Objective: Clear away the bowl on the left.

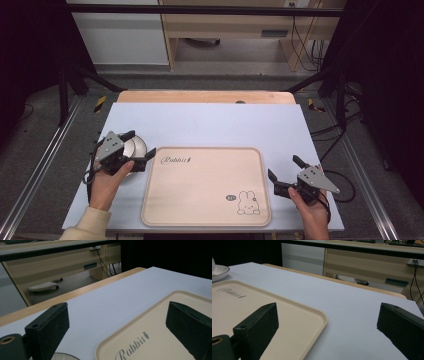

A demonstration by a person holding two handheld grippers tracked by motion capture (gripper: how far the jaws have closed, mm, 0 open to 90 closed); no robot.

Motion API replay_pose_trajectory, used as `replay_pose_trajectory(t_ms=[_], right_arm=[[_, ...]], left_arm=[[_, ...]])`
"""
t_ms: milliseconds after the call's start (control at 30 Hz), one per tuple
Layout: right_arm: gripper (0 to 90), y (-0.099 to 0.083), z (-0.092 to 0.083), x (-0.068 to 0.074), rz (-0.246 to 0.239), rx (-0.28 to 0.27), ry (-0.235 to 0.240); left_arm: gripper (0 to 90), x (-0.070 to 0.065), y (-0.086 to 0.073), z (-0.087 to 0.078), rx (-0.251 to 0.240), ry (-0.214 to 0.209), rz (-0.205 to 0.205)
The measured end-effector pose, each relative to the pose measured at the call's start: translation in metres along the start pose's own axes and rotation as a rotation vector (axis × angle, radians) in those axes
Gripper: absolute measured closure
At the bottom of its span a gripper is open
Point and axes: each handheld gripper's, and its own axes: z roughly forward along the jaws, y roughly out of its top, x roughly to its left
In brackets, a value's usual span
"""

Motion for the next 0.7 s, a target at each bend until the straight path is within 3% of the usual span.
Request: replay_pose_trajectory(t_ms=[167, 367, 467, 567, 600, 667, 700], right_arm=[[3.9, -0.001, 0.001, 0.000, 0.005, 0.008, -0.004], [3.9, -0.002, 0.001, 0.000, -0.001, 0.006, -0.004], [3.9, 0.000, 0.000, 0.002, -0.005, 0.004, -0.001], [3.9, 0.000, 0.000, 0.002, -0.006, 0.003, 0.000], [3.9, 0.000, 0.001, 0.003, -0.008, 0.005, 0.000], [3.9, 0.000, 0.002, 0.003, -0.010, 0.005, 0.001], [3.8, 0.000, 0.001, 0.003, -0.010, 0.007, 0.002]], left_arm=[[4.9, 0.007, 0.007, 0.010, 0.000, 0.021, -0.002], [4.9, 0.016, 0.001, 0.003, 0.034, 0.067, 0.004], [5.1, 0.028, -0.004, -0.006, 0.041, 0.113, -0.036], [5.1, 0.034, -0.007, -0.012, 0.055, 0.140, -0.044], [5.2, 0.039, -0.009, -0.016, 0.065, 0.170, -0.041], [5.2, 0.042, -0.010, -0.019, 0.073, 0.184, -0.041], [5.2, 0.048, -0.012, -0.022, 0.090, 0.211, -0.032]])
